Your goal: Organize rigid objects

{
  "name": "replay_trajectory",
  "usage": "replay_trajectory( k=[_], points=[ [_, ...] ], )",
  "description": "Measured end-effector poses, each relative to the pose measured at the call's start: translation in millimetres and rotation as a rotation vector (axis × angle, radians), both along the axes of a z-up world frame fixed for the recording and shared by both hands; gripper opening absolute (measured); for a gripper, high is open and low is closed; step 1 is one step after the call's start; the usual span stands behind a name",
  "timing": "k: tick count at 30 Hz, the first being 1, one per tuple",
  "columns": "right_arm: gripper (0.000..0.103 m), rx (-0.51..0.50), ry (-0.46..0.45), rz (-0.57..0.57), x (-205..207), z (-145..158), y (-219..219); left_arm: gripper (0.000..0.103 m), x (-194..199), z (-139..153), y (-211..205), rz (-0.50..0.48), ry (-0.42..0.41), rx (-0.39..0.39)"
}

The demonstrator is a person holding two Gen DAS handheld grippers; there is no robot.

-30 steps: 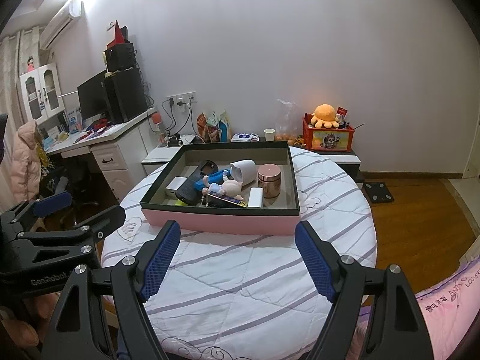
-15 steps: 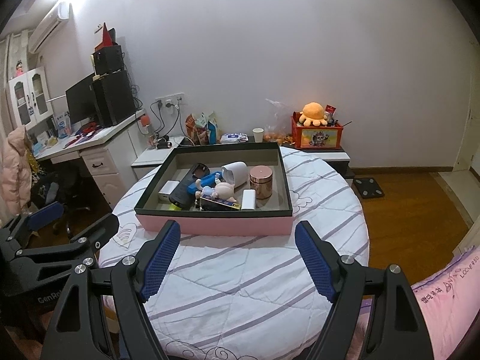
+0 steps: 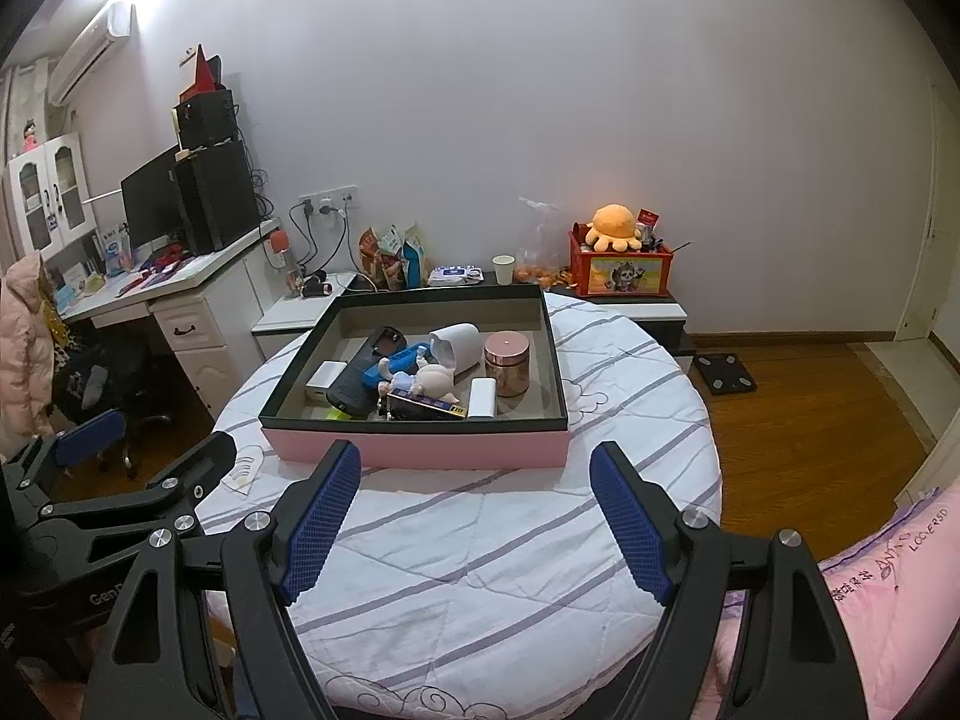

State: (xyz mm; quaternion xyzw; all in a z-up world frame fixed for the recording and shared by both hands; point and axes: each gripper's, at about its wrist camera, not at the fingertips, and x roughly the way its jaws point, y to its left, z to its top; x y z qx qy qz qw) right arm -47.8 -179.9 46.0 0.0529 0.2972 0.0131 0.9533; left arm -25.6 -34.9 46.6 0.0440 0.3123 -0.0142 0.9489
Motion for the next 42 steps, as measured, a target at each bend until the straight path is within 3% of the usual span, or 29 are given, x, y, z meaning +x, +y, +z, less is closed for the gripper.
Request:
replay_trajectory(
  k=[27,42],
  points=[
    [0.08,-0.007,0.006,0.007,1.8,-1.1,0.7,0.103,6.7,-11.1,-3.4,-0.051,0.061,-0.015],
    [0.08,-0.007,0.007,0.008,1.9,-0.8,0.9,0.103,4.1,-7.2,-2.5,-0.04,0.031,0.006]
  ],
)
